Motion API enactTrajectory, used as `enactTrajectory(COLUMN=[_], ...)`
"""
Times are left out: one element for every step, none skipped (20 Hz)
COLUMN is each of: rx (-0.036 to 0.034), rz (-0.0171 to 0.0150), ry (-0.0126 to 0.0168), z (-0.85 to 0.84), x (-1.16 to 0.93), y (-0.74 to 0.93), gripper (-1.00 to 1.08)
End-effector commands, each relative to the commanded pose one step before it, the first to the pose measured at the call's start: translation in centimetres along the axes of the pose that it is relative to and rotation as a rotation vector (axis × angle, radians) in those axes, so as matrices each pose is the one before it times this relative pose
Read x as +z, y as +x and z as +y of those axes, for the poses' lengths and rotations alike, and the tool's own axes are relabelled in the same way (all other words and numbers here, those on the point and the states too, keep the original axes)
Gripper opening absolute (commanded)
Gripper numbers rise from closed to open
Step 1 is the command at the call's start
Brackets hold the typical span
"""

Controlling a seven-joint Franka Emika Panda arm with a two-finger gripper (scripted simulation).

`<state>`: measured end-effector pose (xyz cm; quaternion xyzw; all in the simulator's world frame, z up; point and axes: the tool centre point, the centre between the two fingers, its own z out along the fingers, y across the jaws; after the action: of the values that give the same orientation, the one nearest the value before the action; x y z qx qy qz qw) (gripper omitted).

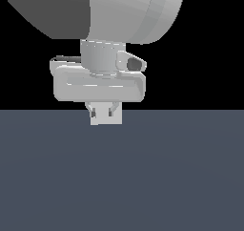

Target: Plug the charger into the wall socket.

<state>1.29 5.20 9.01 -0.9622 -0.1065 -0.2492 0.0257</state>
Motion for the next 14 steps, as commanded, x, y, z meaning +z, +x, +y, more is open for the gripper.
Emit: enactTrajectory(rx=[-0.01010,-0.00326,-0.00303,-0.00286,-0.00267,-0.00254,-0.00233,-0.00218,-0.00194,-0.00177,-0.00157,-0.00124,-0.00111,-0.00078], rz=[-0.00025,-0.00033,-0.00035,-0.00036,-0.00038,-0.00041,-0.00042,-0.00043,-0.00042,-0.00041,-0.00040,-0.00033,-0.00031,-0.00023], ry=[0.00615,0.00213,0.00201,0.00191,0.00180,0.00172,0.00158,0.00149,0.00133,0.00122,0.00109,0.00086,0.00077,0.00054], z=[0.561,0.202,0.193,0.182,0.171,0.155,0.145,0.129,0.120,0.105,0.090,0.085,0.064,0.056], x=[-0.160,-0.046,-0.043,-0.039,-0.035,-0.030,-0.026,-0.022,-0.019,-0.015,-0.011,-0.011,-0.007,-0.007], y=[0.354,0.114,0.106,0.098,0.091,0.084,0.076,0.069,0.061,0.054,0.047,0.038,0.032,0.024], gripper=[-1.00,-1.00,-1.00,-1.00,-1.00,-1.00,-1.00,-1.00,-1.00,-1.00,-1.00,-1.00,-1.00,-1.00])
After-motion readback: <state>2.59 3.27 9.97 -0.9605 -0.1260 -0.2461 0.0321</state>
